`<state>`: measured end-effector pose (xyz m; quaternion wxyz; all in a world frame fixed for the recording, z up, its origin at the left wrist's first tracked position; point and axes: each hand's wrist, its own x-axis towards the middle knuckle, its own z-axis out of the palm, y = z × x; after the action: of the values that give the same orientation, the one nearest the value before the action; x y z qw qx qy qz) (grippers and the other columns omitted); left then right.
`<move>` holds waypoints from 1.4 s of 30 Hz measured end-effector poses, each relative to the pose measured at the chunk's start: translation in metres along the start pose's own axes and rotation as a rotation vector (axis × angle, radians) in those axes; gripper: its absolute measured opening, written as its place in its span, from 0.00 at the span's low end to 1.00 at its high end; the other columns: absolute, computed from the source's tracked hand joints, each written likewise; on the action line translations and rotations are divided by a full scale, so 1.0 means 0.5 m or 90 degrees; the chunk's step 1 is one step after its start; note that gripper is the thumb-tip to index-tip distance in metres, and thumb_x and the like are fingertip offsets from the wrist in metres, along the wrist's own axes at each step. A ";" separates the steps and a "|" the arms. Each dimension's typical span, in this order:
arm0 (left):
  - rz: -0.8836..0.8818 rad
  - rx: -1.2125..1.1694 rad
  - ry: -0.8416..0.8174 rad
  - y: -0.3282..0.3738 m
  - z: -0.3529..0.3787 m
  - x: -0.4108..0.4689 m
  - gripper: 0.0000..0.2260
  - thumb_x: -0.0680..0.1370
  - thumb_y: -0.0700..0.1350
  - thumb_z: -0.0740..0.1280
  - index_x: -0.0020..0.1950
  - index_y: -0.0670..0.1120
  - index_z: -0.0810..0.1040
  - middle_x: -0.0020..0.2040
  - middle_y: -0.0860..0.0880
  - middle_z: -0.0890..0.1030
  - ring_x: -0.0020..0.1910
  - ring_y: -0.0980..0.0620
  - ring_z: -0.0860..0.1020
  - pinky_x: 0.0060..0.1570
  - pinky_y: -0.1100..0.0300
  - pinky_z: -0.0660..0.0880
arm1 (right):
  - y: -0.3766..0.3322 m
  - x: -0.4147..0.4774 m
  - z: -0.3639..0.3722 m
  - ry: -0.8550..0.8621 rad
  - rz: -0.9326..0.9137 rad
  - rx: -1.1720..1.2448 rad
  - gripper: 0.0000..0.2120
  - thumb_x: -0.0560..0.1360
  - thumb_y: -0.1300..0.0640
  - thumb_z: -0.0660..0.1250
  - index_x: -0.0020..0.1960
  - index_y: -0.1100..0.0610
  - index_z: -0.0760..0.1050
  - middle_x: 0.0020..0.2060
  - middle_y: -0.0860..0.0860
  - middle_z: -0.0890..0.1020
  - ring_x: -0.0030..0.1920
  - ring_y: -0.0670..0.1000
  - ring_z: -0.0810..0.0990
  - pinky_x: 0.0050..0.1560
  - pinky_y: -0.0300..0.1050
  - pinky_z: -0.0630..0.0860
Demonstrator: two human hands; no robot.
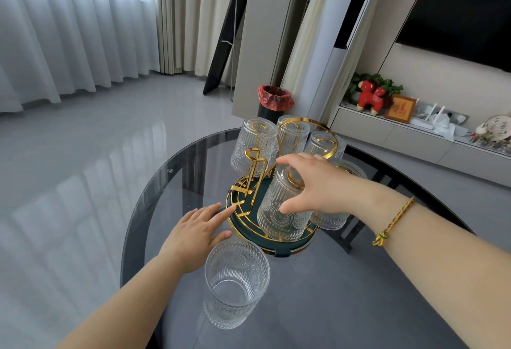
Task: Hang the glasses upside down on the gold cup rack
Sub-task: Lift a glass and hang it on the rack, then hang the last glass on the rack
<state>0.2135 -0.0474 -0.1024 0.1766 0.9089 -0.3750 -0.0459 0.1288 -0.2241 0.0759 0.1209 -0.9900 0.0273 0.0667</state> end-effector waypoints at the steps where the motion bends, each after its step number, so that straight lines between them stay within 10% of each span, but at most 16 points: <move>1: 0.000 0.001 0.001 -0.001 0.001 0.000 0.34 0.52 0.73 0.21 0.58 0.68 0.31 0.75 0.53 0.51 0.74 0.51 0.51 0.72 0.54 0.45 | 0.001 -0.001 0.001 0.003 -0.004 -0.003 0.39 0.64 0.48 0.71 0.69 0.49 0.54 0.70 0.50 0.61 0.69 0.54 0.55 0.65 0.52 0.61; 12: -0.014 0.004 -0.020 0.001 -0.002 0.002 0.23 0.67 0.66 0.37 0.60 0.66 0.34 0.75 0.52 0.52 0.74 0.49 0.51 0.72 0.53 0.46 | 0.001 -0.070 0.027 0.258 -0.088 0.044 0.31 0.67 0.49 0.68 0.67 0.48 0.59 0.71 0.46 0.59 0.69 0.40 0.44 0.69 0.45 0.43; 18: -0.010 0.017 -0.012 -0.006 0.003 0.003 0.23 0.75 0.60 0.47 0.64 0.65 0.35 0.75 0.51 0.54 0.73 0.49 0.53 0.72 0.52 0.48 | 0.002 -0.168 0.131 0.502 -0.211 0.147 0.14 0.66 0.55 0.64 0.51 0.55 0.74 0.50 0.40 0.76 0.54 0.44 0.71 0.61 0.31 0.64; 24: -0.006 0.014 -0.009 -0.010 0.006 0.003 0.22 0.77 0.58 0.46 0.65 0.65 0.36 0.74 0.51 0.56 0.73 0.49 0.54 0.72 0.53 0.49 | -0.018 -0.201 0.330 0.297 0.001 0.483 0.20 0.59 0.49 0.70 0.47 0.38 0.67 0.48 0.38 0.75 0.49 0.38 0.74 0.51 0.22 0.64; 32: -0.014 0.015 -0.019 -0.013 0.007 0.006 0.23 0.77 0.58 0.46 0.69 0.62 0.42 0.74 0.50 0.57 0.73 0.48 0.55 0.72 0.51 0.49 | -0.063 -0.128 0.379 0.153 0.062 0.478 0.46 0.51 0.42 0.74 0.58 0.28 0.47 0.54 0.24 0.60 0.53 0.21 0.58 0.50 0.15 0.56; 42: -0.022 0.006 -0.013 -0.006 0.005 0.005 0.22 0.77 0.57 0.46 0.70 0.60 0.44 0.74 0.51 0.56 0.73 0.49 0.54 0.72 0.52 0.47 | -0.058 -0.112 0.381 0.134 0.108 0.498 0.41 0.53 0.43 0.75 0.60 0.40 0.57 0.58 0.39 0.68 0.60 0.41 0.65 0.59 0.33 0.62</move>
<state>0.2167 -0.0476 -0.1057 0.1674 0.9157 -0.3609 -0.0561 0.0514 -0.1474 -0.0924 0.4788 -0.8651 0.1442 -0.0404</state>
